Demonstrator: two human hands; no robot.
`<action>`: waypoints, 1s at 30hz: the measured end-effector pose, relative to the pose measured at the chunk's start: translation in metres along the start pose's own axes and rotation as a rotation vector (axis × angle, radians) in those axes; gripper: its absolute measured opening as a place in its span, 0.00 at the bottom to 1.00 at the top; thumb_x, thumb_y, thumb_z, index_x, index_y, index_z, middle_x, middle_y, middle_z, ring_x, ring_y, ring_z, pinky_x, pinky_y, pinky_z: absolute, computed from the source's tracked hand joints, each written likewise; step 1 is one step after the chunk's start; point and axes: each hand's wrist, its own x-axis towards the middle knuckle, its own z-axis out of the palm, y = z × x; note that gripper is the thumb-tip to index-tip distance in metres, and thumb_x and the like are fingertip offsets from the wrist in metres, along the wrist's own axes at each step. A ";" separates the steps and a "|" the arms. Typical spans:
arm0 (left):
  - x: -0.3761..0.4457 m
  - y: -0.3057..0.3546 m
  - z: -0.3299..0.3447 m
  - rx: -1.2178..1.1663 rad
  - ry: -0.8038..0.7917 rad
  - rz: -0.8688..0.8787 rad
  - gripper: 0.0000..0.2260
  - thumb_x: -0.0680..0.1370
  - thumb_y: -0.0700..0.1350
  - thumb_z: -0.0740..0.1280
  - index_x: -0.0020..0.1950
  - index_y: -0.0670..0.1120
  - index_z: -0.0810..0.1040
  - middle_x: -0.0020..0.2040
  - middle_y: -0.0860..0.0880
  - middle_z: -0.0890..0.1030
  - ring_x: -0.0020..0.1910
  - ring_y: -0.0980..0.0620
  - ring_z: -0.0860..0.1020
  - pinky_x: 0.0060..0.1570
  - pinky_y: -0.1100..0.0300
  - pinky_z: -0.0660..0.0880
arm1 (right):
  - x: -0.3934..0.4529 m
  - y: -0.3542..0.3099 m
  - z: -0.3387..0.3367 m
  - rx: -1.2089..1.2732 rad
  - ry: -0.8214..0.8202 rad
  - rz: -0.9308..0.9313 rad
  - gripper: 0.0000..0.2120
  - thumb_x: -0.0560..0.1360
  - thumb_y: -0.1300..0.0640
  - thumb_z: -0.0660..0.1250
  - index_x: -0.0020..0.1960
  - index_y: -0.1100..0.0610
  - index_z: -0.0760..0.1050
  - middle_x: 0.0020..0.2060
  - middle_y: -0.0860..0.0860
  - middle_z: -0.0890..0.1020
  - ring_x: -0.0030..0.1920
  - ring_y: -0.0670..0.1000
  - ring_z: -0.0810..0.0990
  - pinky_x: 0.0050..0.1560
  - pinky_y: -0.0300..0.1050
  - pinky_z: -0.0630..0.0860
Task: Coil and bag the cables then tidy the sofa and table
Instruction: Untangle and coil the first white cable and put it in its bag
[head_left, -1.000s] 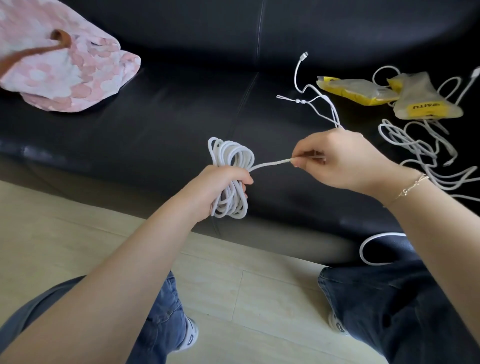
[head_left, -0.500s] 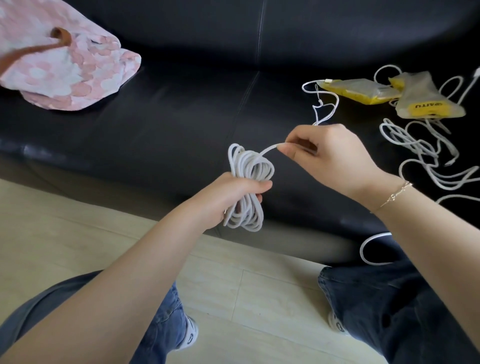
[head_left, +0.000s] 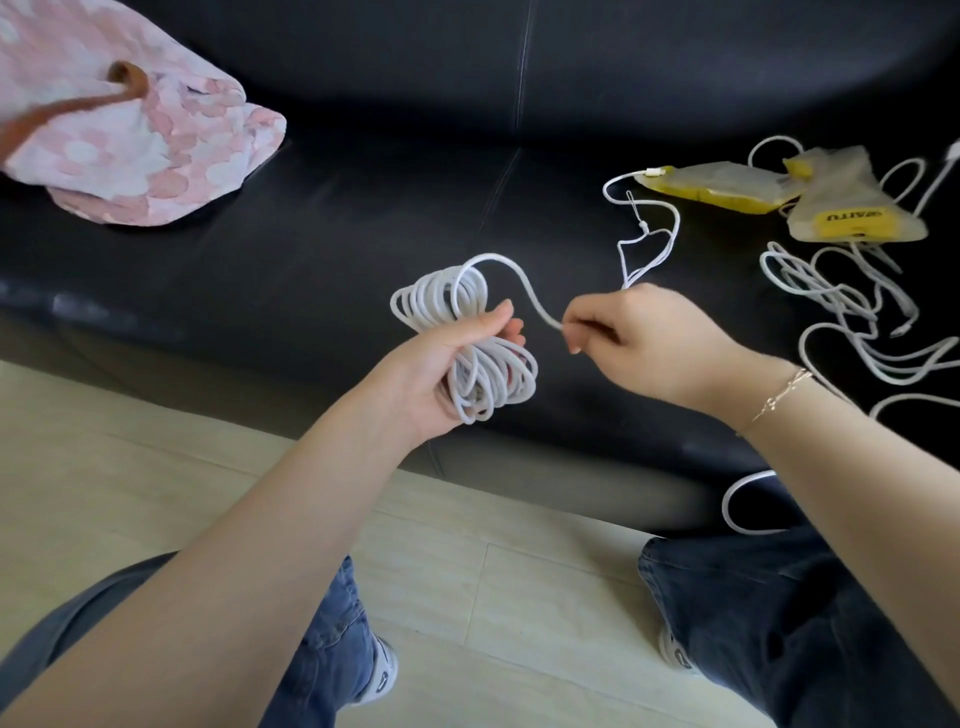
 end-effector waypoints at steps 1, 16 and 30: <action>-0.001 -0.002 0.003 0.042 -0.006 0.008 0.10 0.75 0.45 0.71 0.33 0.45 0.84 0.37 0.49 0.82 0.35 0.53 0.81 0.41 0.60 0.79 | 0.000 -0.003 0.004 -0.016 -0.029 -0.037 0.08 0.77 0.61 0.61 0.41 0.53 0.75 0.25 0.45 0.70 0.28 0.44 0.69 0.33 0.44 0.65; -0.001 0.001 0.002 -0.238 0.027 0.035 0.05 0.77 0.42 0.70 0.48 0.40 0.79 0.42 0.45 0.81 0.50 0.47 0.84 0.56 0.50 0.79 | -0.001 -0.005 0.010 -0.006 -0.166 -0.099 0.10 0.80 0.56 0.59 0.44 0.52 0.78 0.30 0.46 0.76 0.34 0.47 0.74 0.38 0.44 0.70; -0.007 0.017 -0.007 -0.017 0.184 0.126 0.04 0.75 0.41 0.72 0.46 0.44 0.79 0.31 0.49 0.78 0.28 0.53 0.79 0.35 0.60 0.78 | 0.002 0.004 0.000 -0.078 -0.263 0.038 0.23 0.76 0.37 0.60 0.32 0.53 0.72 0.30 0.48 0.75 0.36 0.47 0.74 0.35 0.45 0.69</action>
